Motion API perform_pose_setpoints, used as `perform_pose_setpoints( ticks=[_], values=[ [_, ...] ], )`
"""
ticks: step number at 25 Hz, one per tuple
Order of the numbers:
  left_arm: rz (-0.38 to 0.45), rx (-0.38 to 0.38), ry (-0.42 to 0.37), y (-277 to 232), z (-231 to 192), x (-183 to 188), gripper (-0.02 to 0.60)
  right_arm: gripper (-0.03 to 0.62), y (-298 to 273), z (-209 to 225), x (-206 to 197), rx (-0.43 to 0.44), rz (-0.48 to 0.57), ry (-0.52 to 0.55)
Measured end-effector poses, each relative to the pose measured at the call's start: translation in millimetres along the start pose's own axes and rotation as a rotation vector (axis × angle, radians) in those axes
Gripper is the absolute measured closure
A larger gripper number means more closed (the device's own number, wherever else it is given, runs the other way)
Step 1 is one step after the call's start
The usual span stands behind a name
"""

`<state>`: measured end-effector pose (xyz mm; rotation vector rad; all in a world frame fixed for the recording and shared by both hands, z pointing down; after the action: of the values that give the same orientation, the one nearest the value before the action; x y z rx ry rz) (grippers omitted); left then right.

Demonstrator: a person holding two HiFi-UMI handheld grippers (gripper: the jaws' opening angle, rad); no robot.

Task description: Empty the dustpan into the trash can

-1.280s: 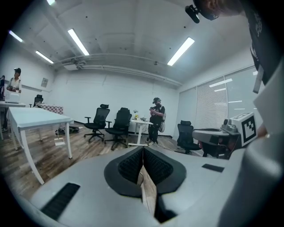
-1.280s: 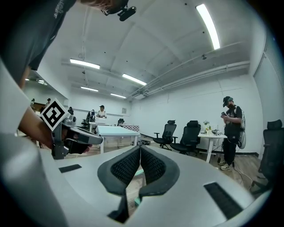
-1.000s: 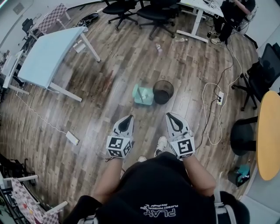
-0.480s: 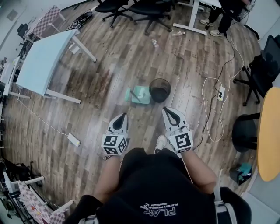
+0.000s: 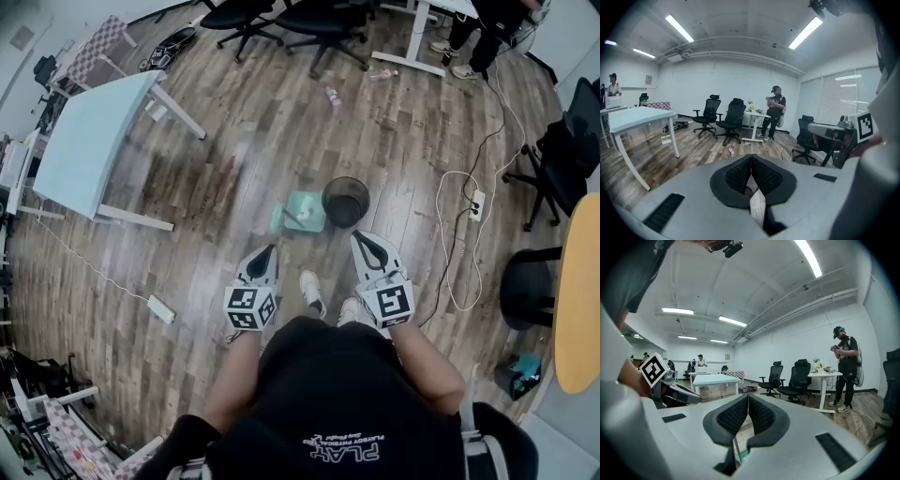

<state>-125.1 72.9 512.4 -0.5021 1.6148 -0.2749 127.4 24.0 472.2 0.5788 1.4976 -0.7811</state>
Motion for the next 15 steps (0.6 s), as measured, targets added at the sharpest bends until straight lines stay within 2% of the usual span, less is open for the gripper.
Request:
perform_pose_setpoints(
  ticks=[8,15],
  values=[
    [-0.013,-0.044,-0.005,-50.0,-39.7,25.2,0.558,0.569,-58.4,8.3,7.4,-0.004,-0.032,0.019],
    [-0.064,-0.080,0.011,-87.3,-72.4,22.8,0.558,0.569,-102.8,12.8,9.4,-0.026,-0.052,0.030]
  ],
)
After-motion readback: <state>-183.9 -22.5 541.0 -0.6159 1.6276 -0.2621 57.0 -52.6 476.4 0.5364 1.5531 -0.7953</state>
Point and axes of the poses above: the fingertips, and each gripper's own axes: y backward along the fingers, z to its right, x out of its top, the point moved 8 cm from there along y, backward along the fingers, and after that the axes turned 7 degrees about x, right-handed, at the moved point
